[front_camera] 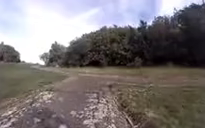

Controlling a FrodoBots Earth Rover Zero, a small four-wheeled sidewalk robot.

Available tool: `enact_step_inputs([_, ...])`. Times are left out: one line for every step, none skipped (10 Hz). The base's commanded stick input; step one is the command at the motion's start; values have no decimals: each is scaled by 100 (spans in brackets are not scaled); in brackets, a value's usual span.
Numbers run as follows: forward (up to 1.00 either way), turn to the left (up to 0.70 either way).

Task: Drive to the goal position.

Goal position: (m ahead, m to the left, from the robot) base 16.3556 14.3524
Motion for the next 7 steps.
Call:
enact_step_inputs([85, 27])
enact_step_inputs([85, 11])
enact_step_inputs([85, 0])
enact_step_inputs([85, 0])
enact_step_inputs([85, 0])
enact_step_inputs([85, 0])
enact_step_inputs([85, 0])
